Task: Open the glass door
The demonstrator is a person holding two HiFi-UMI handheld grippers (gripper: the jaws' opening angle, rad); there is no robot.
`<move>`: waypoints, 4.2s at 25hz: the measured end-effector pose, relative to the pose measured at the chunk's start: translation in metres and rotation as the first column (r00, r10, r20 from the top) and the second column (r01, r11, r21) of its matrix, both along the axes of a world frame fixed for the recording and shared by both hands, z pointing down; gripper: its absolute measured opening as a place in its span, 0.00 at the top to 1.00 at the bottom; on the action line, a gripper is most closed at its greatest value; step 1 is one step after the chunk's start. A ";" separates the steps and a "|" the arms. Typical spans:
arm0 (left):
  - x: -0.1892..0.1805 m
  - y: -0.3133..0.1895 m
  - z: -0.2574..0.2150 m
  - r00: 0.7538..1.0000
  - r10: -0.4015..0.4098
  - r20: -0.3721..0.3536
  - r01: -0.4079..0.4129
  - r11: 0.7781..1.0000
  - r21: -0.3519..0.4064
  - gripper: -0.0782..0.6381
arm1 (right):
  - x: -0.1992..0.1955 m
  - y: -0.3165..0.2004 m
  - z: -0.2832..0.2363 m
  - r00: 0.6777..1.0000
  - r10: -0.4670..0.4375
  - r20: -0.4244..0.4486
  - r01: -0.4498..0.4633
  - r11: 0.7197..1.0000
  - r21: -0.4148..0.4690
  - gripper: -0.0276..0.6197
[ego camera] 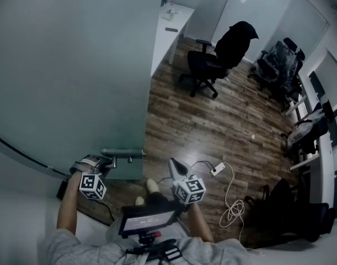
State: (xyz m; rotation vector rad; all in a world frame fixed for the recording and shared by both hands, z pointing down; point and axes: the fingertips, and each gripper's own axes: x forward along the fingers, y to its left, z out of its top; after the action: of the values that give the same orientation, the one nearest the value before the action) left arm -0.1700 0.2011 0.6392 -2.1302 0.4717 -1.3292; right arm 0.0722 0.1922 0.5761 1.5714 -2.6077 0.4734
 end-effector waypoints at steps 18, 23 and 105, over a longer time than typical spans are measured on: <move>0.004 0.014 -0.001 1.000 0.002 -0.030 -0.003 1.000 -0.025 0.84 | -0.010 -0.006 0.002 1.000 -0.002 -0.005 0.002 1.000 -0.013 0.95; 0.002 0.011 0.001 1.000 -0.005 -0.006 0.005 0.999 -0.034 0.82 | -0.011 -0.008 0.006 1.000 0.000 -0.004 0.000 1.000 -0.019 0.95; 0.041 0.028 -0.176 0.438 -0.257 -0.862 0.342 0.934 -0.105 0.89 | -0.044 0.049 -0.080 0.995 -0.085 -0.048 0.094 0.971 0.221 0.95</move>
State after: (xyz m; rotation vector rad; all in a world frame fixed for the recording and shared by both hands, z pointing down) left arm -0.1288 0.2289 0.4631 -2.6013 1.3474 -0.1960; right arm 0.0284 0.2408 0.4964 1.4935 -2.7692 0.1467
